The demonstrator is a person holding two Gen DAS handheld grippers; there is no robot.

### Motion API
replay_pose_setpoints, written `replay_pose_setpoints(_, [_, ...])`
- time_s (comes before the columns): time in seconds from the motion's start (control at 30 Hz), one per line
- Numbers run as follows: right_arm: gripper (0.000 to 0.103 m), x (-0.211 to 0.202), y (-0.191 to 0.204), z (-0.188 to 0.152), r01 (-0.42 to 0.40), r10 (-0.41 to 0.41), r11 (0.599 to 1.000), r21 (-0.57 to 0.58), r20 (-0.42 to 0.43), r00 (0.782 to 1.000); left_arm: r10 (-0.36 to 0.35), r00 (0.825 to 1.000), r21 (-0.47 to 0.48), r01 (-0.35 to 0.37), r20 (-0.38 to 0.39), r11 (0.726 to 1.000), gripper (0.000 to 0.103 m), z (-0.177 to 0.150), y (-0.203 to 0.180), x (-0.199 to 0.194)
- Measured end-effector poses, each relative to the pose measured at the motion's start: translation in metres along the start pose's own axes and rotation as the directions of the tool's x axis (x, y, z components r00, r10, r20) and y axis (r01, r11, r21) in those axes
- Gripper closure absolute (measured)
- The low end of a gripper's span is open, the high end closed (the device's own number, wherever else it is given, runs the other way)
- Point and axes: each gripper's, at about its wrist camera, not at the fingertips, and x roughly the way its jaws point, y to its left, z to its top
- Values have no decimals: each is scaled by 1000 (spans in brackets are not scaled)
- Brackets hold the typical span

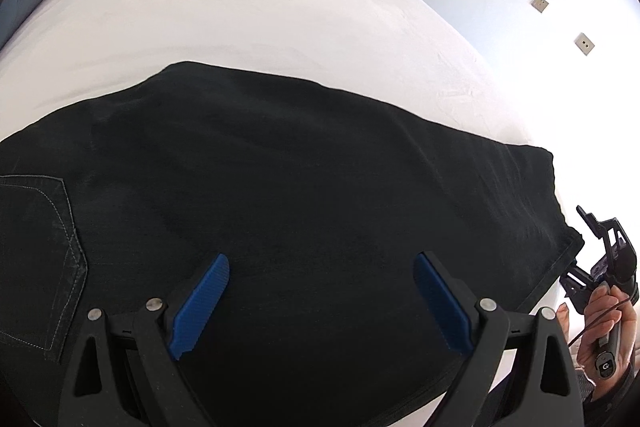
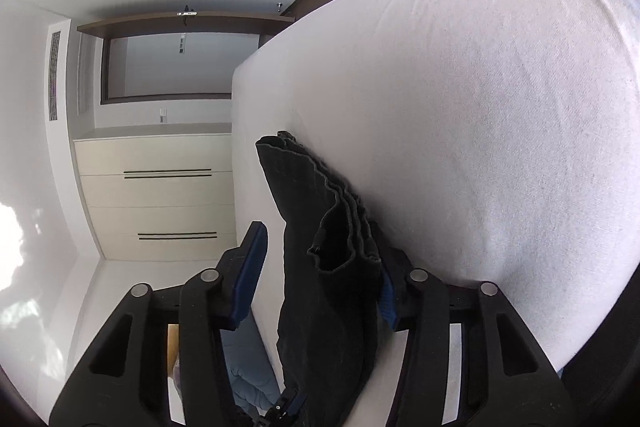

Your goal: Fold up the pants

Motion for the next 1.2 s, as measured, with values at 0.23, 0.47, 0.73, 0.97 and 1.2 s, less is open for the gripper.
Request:
replay_pose_setpoints(0.23, [92, 21, -4, 6, 23, -23, 1000, 2, 4, 1000, 31, 999, 44, -30, -13, 999, 4, -4, -11, 13])
replay_pose_setpoints(0.47, [93, 20, 35, -2, 107, -100, 982, -156, 53, 994, 11, 1000, 29, -11, -5, 1000, 2, -6, -8, 13])
replay_pose_setpoints(0.73, [93, 93, 162, -160, 180, -328, 439, -880, 30, 944, -103, 995, -103, 104, 15, 989, 2, -1, 12, 2])
replay_pose_setpoints(0.97, [93, 157, 121, -227, 192, -502, 118, -974, 108, 858, -241, 970, -222, 236, 5, 946, 1, 10, 20, 2])
replay_pose_setpoints(1.2, [93, 145, 129, -234, 195, -444, 73, -978, 144, 885, -343, 937, -243, 319, -62, 916, 0, 36, -2, 20])
